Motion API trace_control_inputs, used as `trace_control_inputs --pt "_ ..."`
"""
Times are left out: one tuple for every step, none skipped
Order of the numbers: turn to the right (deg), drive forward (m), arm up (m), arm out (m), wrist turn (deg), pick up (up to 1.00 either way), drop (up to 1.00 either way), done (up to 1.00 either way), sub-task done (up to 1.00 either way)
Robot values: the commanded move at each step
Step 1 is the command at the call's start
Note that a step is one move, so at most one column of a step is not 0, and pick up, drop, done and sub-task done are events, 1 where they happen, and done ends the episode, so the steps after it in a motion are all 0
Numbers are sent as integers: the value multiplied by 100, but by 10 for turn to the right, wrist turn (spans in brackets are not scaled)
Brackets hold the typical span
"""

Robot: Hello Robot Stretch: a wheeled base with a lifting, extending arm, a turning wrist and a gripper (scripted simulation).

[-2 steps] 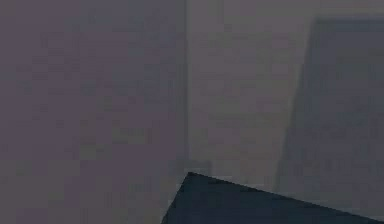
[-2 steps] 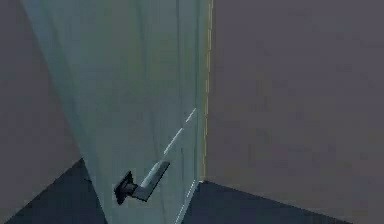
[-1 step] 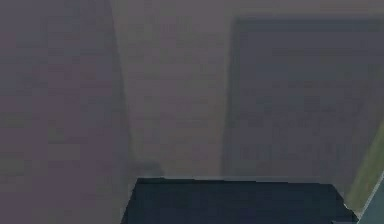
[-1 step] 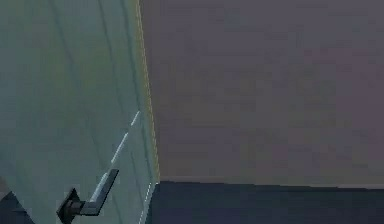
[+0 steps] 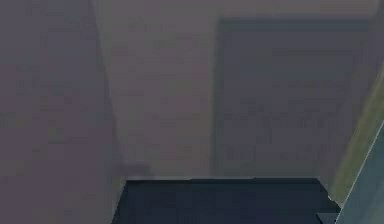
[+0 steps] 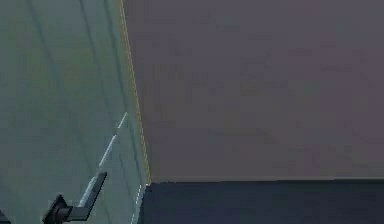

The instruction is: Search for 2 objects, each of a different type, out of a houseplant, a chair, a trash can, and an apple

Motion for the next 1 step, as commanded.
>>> trace_control_inputs --pt "0 60 0 0 0 0 0 0 0"
